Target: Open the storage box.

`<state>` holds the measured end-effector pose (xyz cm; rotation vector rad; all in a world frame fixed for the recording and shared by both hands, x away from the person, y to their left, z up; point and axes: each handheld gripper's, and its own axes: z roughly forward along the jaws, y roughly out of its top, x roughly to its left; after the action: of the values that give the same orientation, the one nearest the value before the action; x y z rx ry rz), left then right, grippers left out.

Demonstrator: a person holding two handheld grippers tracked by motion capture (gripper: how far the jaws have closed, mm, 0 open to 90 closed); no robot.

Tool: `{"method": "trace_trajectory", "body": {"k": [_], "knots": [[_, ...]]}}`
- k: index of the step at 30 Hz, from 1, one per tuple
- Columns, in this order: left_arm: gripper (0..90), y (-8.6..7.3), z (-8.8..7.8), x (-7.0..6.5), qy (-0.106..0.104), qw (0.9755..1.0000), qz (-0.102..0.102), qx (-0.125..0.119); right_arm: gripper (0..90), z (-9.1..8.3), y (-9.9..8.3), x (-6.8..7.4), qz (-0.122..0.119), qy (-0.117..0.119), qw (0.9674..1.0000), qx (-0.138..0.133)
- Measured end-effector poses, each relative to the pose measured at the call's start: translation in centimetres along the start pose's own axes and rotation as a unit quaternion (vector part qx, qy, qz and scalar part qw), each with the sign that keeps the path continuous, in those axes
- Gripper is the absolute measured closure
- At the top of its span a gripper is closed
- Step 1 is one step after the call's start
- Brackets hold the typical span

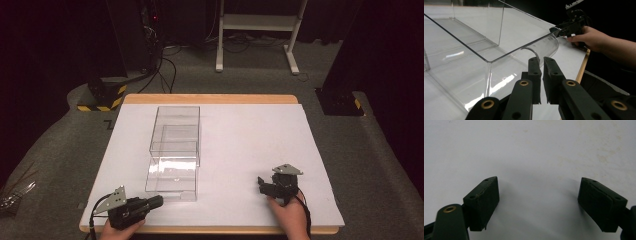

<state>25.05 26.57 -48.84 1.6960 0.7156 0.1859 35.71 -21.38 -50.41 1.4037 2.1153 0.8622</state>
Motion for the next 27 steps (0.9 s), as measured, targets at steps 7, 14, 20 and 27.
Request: {"method": "trace_trajectory", "body": {"k": [7,14,20,27], "knots": [[84.2,-0.2,-0.3,-0.2,0.001,1.0000,-0.003,0.003,17.5,0.0,0.0,0.0,0.000,0.000,1.0000,0.000],[77.8,0.2,-1.5,-0.2,0.013,0.9997,-0.005,-0.021,17.6,0.0,0.0,0.0,0.000,0.000,1.0000,0.000],[76.2,0.7,-3.0,-0.7,0.031,0.9989,0.003,-0.036,17.6,0.0,0.0,0.0,0.000,0.000,1.0000,0.000],[67.5,2.3,-3.5,-0.3,0.088,0.9943,0.016,-0.057,17.6,0.0,0.0,0.0,0.000,0.000,1.0000,0.000]]}}
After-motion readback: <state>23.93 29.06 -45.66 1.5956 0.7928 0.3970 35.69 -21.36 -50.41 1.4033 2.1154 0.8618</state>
